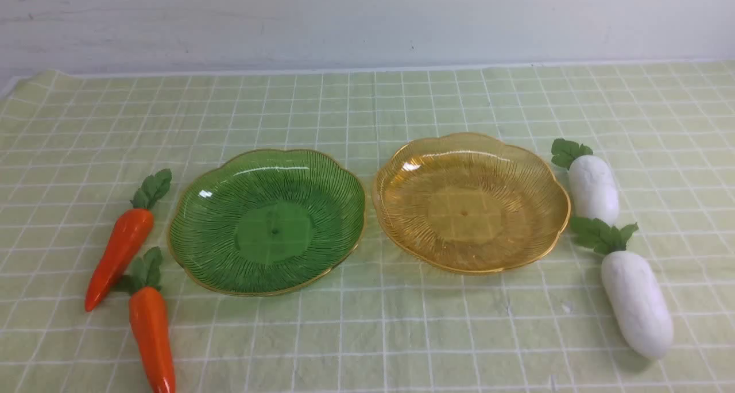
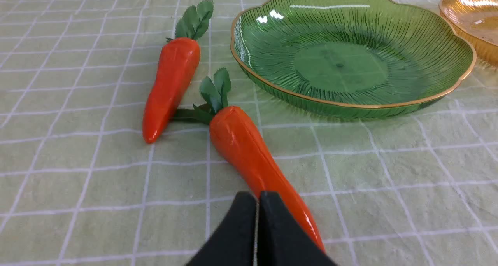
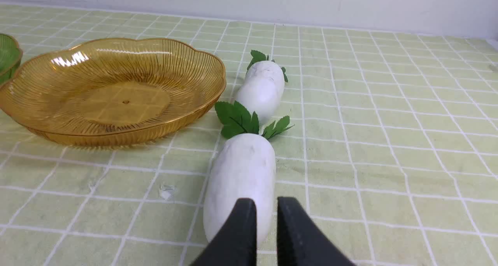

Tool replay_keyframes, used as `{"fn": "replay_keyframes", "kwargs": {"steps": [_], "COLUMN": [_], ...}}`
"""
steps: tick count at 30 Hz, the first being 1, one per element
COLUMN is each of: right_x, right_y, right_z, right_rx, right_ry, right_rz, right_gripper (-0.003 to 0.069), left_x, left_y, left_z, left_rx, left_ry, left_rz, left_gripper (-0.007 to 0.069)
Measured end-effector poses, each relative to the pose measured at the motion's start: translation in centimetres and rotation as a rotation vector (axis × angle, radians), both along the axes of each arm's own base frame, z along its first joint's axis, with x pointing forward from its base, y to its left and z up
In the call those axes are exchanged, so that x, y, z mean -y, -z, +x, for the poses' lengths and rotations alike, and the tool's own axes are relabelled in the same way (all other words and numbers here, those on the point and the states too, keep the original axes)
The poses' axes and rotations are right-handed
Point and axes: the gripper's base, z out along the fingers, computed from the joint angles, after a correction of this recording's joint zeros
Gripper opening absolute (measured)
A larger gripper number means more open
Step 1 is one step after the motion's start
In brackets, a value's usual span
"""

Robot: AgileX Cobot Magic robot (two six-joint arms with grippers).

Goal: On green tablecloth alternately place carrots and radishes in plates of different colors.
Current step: 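Place the white radish on the plate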

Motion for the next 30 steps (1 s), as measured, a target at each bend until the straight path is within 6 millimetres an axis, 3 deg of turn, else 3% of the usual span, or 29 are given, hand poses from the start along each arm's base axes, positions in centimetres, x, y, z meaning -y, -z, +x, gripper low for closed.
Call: {"fn": "replay_keyframes", "kwargs": {"steps": [30], "right_x": [0.11], "right_y": [0.01], "right_z": [-0.01], "right_rx": [-0.002], "right_ry": [0.003], "right_rz": [-0.045], "right_gripper": [0.0076], "left_x": [0.00], "left_y": [0.00], "left_z": [0.00], "left_rx": [0.000], "left_ry": [0.000], "left_rz": [-0.001], "left_gripper": [-0.0008]}}
